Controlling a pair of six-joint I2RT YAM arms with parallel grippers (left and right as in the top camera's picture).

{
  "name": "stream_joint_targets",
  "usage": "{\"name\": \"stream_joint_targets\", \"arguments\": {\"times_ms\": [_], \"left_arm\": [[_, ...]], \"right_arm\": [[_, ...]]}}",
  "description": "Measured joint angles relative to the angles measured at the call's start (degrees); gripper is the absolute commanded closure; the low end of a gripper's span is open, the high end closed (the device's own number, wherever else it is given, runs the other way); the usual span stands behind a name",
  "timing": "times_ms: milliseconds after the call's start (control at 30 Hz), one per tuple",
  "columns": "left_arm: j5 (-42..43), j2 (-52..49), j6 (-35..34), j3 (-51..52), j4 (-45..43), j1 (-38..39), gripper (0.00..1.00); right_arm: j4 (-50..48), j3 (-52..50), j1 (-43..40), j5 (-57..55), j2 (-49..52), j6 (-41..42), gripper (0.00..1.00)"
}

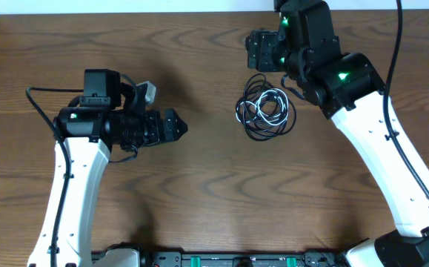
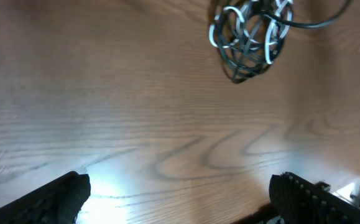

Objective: Untangle cables

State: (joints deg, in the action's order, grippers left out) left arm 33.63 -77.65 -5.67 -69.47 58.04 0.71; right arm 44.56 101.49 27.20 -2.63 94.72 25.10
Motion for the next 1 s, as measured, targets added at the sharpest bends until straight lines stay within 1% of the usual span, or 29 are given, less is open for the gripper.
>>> {"name": "stream_joint_targets", "arguments": {"times_ms": [100, 167, 233, 367, 467, 600, 700, 767, 867, 1000], "left_arm": [[0.63, -0.02, 0.31, -0.26, 0.2, 1.25, 0.02], [0.39, -0.35, 0.44, -2.03, 1.42, 2.25, 0.02], [-0.87, -1.11, 0.66, -5.92, 3.1, 3.82, 0.02], [-3.87, -3.65, 1.18, -14.82, 4.2, 7.82, 0.02], [-5.25, -5.84, 1.16, -17.81, 0.0, 11.21, 0.02], [-5.95, -9.57, 0.83, -18.01, -6.36, 15.13, 0.02], [-6.6, -12.41, 0.87, -17.94, -13.05, 17.73, 0.02], [-7.08, -14.21, 1.36, -17.94, -16.02, 19.39, 0.02], [-7.98, -17.57, 1.68, -17.94, -19.41, 21.79, 0.02], [-8.96, -24.59, 1.88, -17.94, -23.39, 24.9, 0.02]], "right_arm": [[0.72, 0.0, -1.2, 0.42, 0.0, 0.13, 0.13], [0.98, 0.0, -3.41, 1.86, 0.0, 0.17, 0.06], [2.01, 0.0, -7.06, 4.5, 0.0, 0.26, 0.01], [5.05, 0.02, -15.1, 8.26, 0.0, 0.35, 0.01], [9.18, 0.02, -20.22, 9.33, 0.0, 0.35, 0.01], [15.19, 0.02, -24.15, 9.92, 0.0, 0.35, 0.01], [18.47, 0.02, -25.7, 9.38, 0.0, 0.35, 0.01], [20.35, 0.02, -26.36, 9.07, 0.0, 0.35, 0.01], [23.08, 0.02, -26.8, 9.7, 0.0, 0.39, 0.01], [24.7, 0.02, -26.84, 12.2, 0.0, 0.35, 0.01]]}}
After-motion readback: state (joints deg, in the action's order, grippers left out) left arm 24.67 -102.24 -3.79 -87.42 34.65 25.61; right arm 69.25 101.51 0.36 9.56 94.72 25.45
